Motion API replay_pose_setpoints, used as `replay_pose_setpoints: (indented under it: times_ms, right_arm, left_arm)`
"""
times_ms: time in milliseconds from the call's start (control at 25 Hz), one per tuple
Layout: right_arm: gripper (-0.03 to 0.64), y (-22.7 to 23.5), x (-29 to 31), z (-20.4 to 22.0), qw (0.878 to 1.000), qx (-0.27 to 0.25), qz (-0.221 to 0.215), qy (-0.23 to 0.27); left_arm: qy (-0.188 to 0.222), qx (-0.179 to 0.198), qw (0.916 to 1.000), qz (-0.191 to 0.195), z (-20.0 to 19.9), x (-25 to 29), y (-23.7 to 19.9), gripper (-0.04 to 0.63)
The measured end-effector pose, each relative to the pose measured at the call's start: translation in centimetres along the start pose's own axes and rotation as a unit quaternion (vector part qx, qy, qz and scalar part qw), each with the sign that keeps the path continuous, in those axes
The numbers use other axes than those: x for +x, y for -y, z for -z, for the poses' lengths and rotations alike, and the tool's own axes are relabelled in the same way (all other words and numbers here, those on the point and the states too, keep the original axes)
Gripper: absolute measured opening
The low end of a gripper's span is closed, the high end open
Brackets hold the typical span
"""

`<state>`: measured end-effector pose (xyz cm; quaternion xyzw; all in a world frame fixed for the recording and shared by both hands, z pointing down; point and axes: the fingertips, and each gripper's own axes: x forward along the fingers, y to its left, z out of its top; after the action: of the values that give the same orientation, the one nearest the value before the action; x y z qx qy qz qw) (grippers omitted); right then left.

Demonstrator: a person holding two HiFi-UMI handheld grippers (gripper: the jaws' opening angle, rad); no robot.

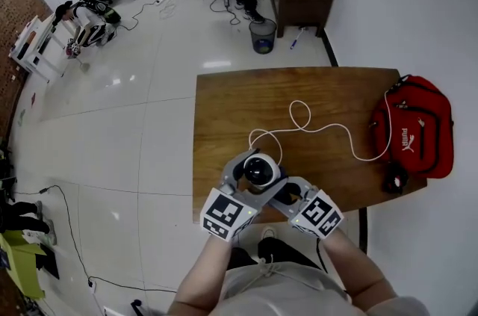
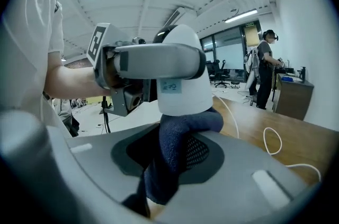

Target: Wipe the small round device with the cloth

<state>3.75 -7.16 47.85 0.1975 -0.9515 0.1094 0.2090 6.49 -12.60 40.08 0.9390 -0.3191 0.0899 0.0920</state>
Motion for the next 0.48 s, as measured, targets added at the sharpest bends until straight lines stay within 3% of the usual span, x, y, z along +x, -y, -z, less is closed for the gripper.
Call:
replay_pose_setpoints:
  times_ms: [160,320,400,480]
  right_arm:
    - [0.110,-2.1,-0.7,-0.1,0.999,-0.032,-0.025,0.004]
    - [0.109,-5.5,-1.0,1.0,0.992,-0.100,-0.074,-0.007]
    - [0.110,-6.0,-0.7,2.1,0.990,-0.119,-0.074,-0.022]
    - [0.110,-5.2,-0.6,2.6,0.993,-0.101,-0.055,-0.026]
  left_arm:
    - [0.007,-0.010,0.9998,0.014,-0.4,0.2,0.8,0.374]
    - [0.004,0.008,0.9996,0.028,-0.7,0.8,2.1,0.374]
    - [0.005,0.015,0.9993,0.035,-0.8,0.9,2.6,0.374]
    - [0.007,0.015,0.9991,0.040,-1.1,0.8,2.9,0.374]
